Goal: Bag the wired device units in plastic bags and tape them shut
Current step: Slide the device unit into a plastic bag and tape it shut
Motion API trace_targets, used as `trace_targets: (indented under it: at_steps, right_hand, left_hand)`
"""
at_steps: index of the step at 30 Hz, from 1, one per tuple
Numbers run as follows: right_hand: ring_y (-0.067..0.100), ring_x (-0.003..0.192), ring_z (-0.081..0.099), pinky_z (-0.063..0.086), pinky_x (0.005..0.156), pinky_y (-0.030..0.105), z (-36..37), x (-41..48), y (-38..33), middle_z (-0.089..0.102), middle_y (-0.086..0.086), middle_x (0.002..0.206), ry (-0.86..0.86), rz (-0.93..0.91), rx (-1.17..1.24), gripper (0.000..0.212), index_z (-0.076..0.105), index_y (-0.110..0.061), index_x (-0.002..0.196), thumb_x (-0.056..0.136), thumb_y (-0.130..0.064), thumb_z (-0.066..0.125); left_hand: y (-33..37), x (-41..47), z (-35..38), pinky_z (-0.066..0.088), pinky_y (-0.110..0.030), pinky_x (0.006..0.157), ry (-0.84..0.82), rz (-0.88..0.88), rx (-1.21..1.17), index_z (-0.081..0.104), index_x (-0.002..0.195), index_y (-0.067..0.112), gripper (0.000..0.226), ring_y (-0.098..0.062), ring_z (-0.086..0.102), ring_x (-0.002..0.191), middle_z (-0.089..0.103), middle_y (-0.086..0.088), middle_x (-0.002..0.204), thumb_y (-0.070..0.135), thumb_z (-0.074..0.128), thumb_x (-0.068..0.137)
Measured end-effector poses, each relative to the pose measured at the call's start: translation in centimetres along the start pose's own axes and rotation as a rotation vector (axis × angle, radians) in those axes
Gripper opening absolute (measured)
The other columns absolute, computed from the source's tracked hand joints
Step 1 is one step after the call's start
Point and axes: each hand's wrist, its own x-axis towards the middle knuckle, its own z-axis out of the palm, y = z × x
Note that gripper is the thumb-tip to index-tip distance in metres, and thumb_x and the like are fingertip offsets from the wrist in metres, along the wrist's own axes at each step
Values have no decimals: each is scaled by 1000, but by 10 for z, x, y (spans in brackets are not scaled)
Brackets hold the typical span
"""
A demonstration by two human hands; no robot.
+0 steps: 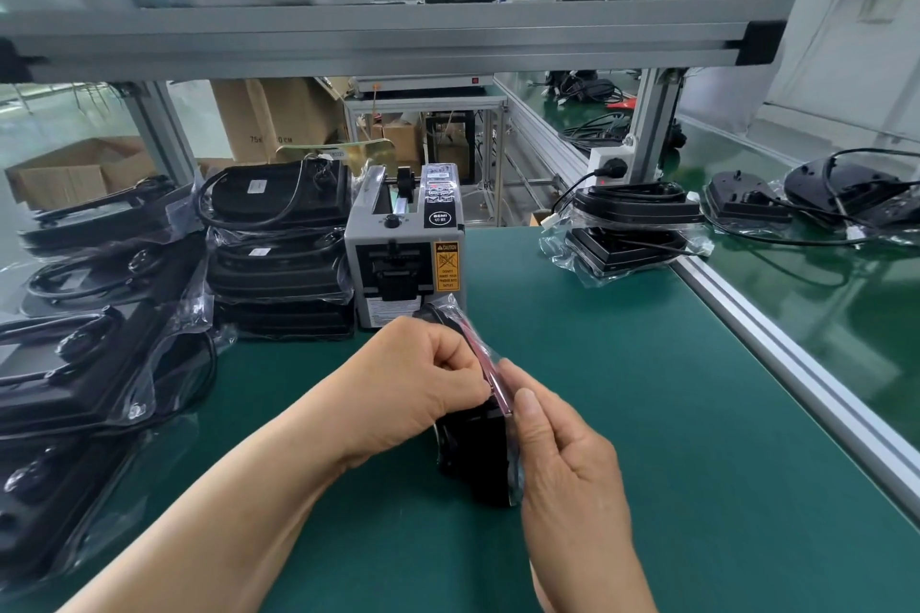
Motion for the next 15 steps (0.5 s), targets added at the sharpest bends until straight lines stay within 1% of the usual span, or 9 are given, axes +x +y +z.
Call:
trace_targets:
  at_steps: [2,4,6,7,8,9,11,13,15]
  right_hand:
    - [8,118,64,46,108,41,0,0,1,73,-11,117,2,9,6,27,73,-29,117,100,-23,53]
    - [8,117,65,46,108,41,1,1,0,73,-11,117,0,15,14,28,74,-28,117,101,-22,53]
    - [8,115,66,47,106,40,1,0,-1,74,-10,115,-8,25,22,28,74,-28,117,101,-20,52]
    - [7,114,66,47,106,39,1,0,-2,74,-11,114,-7,29,20,28,74,-28,116,101,-20,52]
    - [6,114,66,48,105,38,0,0,-2,74,-12,114,-2,30,13,27,74,-29,115,101,-21,52]
    - [4,114,66,48,105,37,0,0,-3,74,-14,114,5,30,3,27,74,-29,115,100,-22,53]
    - [1,114,65,48,104,30,-1,-1,-5,73,-16,114,10,26,-21,26,74,-32,114,99,-24,55]
    - [-6,112,63,48,95,12,-1,-2,-8,72,-21,114,-2,15,-66,26,74,-36,114,99,-25,55]
    - [-9,111,62,45,89,5,-3,-4,-12,72,-22,114,-14,9,-110,27,73,-38,115,99,-27,54]
  left_hand:
    - [-2,0,1,37,-19,56,20,0,23,65,70,7,12,-7,42,55,53,8,57,13,73,78]
    - [-3,-2,2,37,-17,52,40,0,48,67,70,14,10,-5,42,52,53,12,55,15,74,77]
    - [-5,-4,5,38,-18,51,82,-6,62,68,76,22,9,-4,42,51,53,14,56,26,75,72]
    - [-8,-5,7,39,-17,53,130,-8,76,67,81,28,17,-2,43,52,54,16,62,35,74,67]
    - [-11,-6,9,41,-14,56,190,-10,85,64,86,36,26,1,47,57,57,20,72,42,71,62]
    - [-14,-8,11,41,-10,61,244,-8,94,60,91,42,33,6,53,68,56,26,86,49,67,59]
    - [-19,-11,20,40,-8,74,299,9,89,54,100,49,38,16,49,97,47,36,105,53,64,63]
    - [-23,-13,31,38,-12,89,337,31,37,52,109,49,33,17,41,115,41,40,118,44,67,80]
    - [-24,-14,39,36,-16,100,358,33,-14,51,116,46,33,17,35,124,36,39,129,37,64,87]
